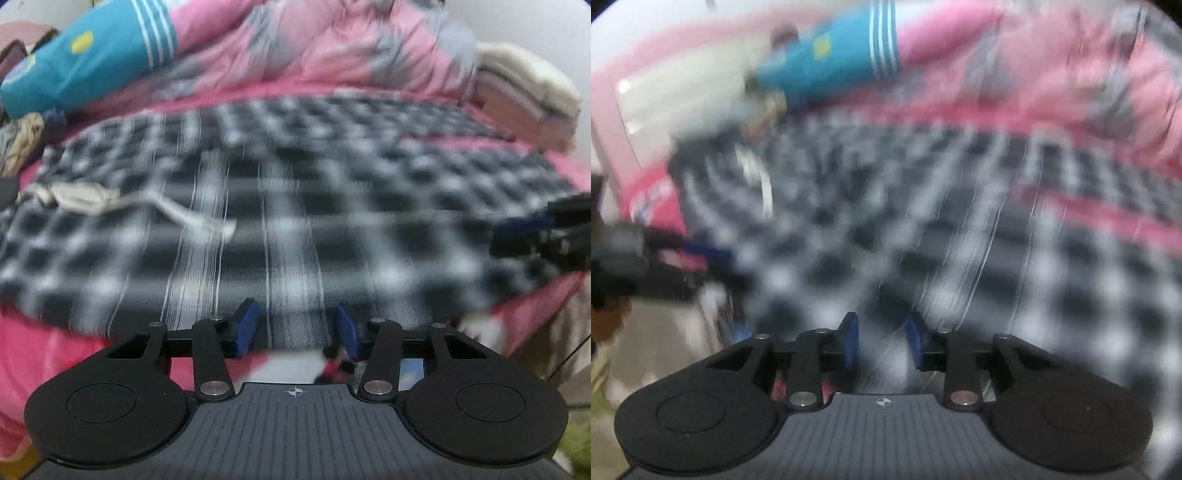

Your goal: Fold clothes

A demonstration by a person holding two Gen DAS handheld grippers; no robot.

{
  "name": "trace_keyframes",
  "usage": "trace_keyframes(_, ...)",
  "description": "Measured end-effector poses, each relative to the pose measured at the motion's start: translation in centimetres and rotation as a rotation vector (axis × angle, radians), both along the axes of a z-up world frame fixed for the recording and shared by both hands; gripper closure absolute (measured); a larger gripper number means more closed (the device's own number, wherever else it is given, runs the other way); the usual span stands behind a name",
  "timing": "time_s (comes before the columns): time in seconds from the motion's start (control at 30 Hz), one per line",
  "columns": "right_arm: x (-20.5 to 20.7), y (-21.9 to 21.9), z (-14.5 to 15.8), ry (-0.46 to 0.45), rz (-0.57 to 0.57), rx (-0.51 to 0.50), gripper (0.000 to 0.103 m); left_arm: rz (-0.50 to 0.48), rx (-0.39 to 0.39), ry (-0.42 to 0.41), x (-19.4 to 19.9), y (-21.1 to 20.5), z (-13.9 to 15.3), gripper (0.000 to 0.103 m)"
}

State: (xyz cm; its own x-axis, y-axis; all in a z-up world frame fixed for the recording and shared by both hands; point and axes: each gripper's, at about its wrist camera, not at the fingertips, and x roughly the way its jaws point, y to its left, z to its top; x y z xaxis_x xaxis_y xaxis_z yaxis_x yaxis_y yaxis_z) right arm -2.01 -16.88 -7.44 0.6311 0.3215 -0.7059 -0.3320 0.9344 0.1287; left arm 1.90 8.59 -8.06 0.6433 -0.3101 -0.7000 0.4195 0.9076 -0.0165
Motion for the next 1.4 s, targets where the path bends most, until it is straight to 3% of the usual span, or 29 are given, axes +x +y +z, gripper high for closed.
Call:
trace_keyframes(0.03, -1.4, 0.1, -0.4, -0.035, 0.001, -0.008, 0.070, 0.000, -0.007, -0.003, -0.3, 0.2, -0.1, 0.055)
trace_keyframes(0.17, -4.0, 1.1, 1.0, 0.018, 0.097, -0.100, 0.066, 0.011, -0.044, 0.006, -0.6, 1.1, -0.3, 0.055)
trace_keyframes(0.33, -0.2, 2.2, 4.5, -0.127, 0.106, -0.020, 0.066, 0.020, -0.057, 0.011, -0.8, 1.2, -0.5, 0.055)
trace_keyframes(0.4, 1.9, 3.6, 3.6, -0.126, 0.139, 0.030, 0.066, 0.028, -0.054, 0.014, -1.1, 1.1, -0.8, 0.055)
trace_keyframes(0.47, 2.9, 5.0, 1.3, -0.045, 0.182, 0.042, 0.067, 0.042, -0.065, 0.019, -1.7, 1.6, -0.8, 0.055)
trace_keyframes(0.5, 2.5, 5.8, 0.1, -0.007, 0.213, 0.012, 0.067, 0.055, -0.082, 0.021, -1.9, 2.2, -0.7, 0.055)
trace_keyframes(0.57, -0.8, 6.7, 0.0, -0.056, 0.295, -0.049, 0.066, 0.082, -0.114, 0.025, -2.3, 3.4, -0.5, 0.056)
trace_keyframes(0.6, -1.6, 6.8, 0.5, -0.061, 0.334, -0.061, 0.069, 0.100, -0.142, 0.022, -2.5, 4.2, -0.3, 0.056)
trace_keyframes(0.73, 0.5, 7.0, 2.8, -0.135, 0.285, 0.003, 0.076, 0.217, -0.255, -0.014, -2.0, 8.0, 0.8, 0.056)
trace_keyframes(0.83, 3.5, 8.3, 2.7, -0.239, 0.221, -0.024, 0.082, 0.360, -0.253, -0.034, -0.2, 9.5, 0.5, 0.056)
trace_keyframes(0.9, 3.6, 9.5, 0.8, -0.222, 0.254, -0.057, 0.091, 0.430, -0.244, -0.041, 0.8, 9.9, 0.1, 0.056)
trace_keyframes(0.97, 3.1, 11.1, -1.2, -0.183, 0.311, -0.093, 0.098, 0.468, -0.231, -0.047, 1.3, 9.8, -0.4, 0.066)
trace_keyframes(1.07, 1.1, 12.2, -0.1, -0.166, 0.436, -0.046, 0.103, 0.497, -0.223, -0.056, 0.8, 10.2, -0.6, 0.092)
trace_keyframes(1.2, 3.5, 12.3, 1.6, -0.266, 0.336, -0.036, 0.103, 0.516, -0.288, -0.030, 0.5, 11.6, -0.2, 0.101)
trace_keyframes(1.3, 6.2, 13.4, -0.4, -0.215, 0.308, -0.045, 0.102, 0.525, -0.292, -0.030, 0.0, 11.7, 0.1, 0.103)
trace_keyframes(1.33, 5.9, 14.3, -1.2, -0.170, 0.349, -0.035, 0.103, 0.529, -0.294, -0.033, -0.2, 11.8, 0.1, 0.103)
trace_keyframes(1.4, 2.9, 16.0, -1.2, -0.192, 0.477, -0.036, 0.103, 0.535, -0.306, -0.029, -0.4, 12.2, 0.0, 0.103)
